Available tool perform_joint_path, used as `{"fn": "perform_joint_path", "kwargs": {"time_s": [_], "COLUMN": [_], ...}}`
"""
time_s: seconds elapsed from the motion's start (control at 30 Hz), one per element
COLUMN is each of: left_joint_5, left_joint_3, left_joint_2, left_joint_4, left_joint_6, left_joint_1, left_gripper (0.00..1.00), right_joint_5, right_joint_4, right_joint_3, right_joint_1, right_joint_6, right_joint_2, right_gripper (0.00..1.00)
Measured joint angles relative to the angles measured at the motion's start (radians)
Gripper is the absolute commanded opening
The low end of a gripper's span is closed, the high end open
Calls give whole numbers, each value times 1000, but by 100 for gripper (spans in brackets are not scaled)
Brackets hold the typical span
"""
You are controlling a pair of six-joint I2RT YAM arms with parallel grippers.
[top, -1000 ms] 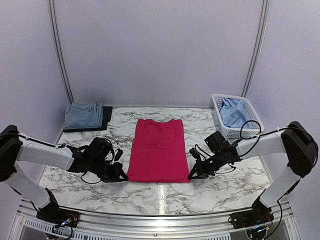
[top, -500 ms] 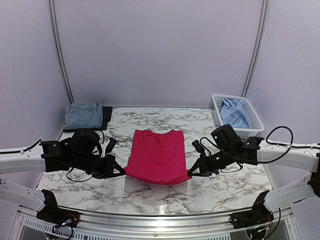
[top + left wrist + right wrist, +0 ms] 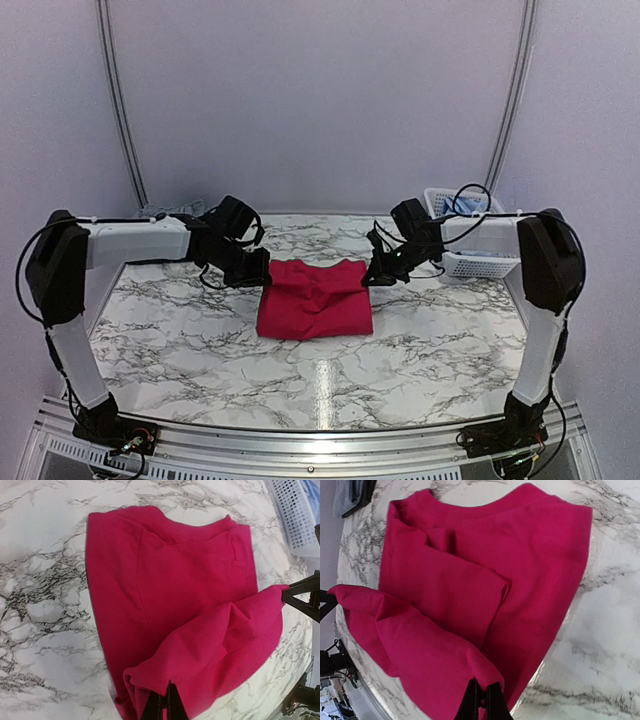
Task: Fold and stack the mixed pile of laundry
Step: Fold the 2/3-rectangle-folded T-shirt at the center of the board.
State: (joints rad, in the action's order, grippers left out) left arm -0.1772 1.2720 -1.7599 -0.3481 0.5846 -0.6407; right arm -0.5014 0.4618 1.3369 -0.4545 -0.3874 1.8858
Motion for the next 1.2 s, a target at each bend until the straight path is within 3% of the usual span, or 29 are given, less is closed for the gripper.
{"fn": "perform_joint_path", "kwargs": {"time_s": [0.17,0.3,0.57,0.7,0.83,1.2], "left_joint_5": [12,10,-7,-13,-13,-17], "left_joint_3": [95,42,-250,-295,-257,-19], "left_joint_2": [-199,-246,34,175,204,43], "left_joint_4": [10,35,65,37,19,-25], "left_joint_6": [-55,-70,-38,-14,-10,-67], "left_joint_1": [1,-2,-62,-80,-76,-16], "left_gripper": [0,0,0,0,0,0], "right_joint_5": [14,1,-27,-39,-40,-35], "right_joint_4": [4,-14,-63,-14,0,94], "right_joint_3": [71,59,-259,-335,-331,-178], "right_joint_1": [8,6,-60,-80,-50,31], "right_joint_6": [66,90,56,25,24,56], "right_joint_2": [175,196,-54,-208,-258,-186], "right_gripper": [0,0,0,0,0,0]}}
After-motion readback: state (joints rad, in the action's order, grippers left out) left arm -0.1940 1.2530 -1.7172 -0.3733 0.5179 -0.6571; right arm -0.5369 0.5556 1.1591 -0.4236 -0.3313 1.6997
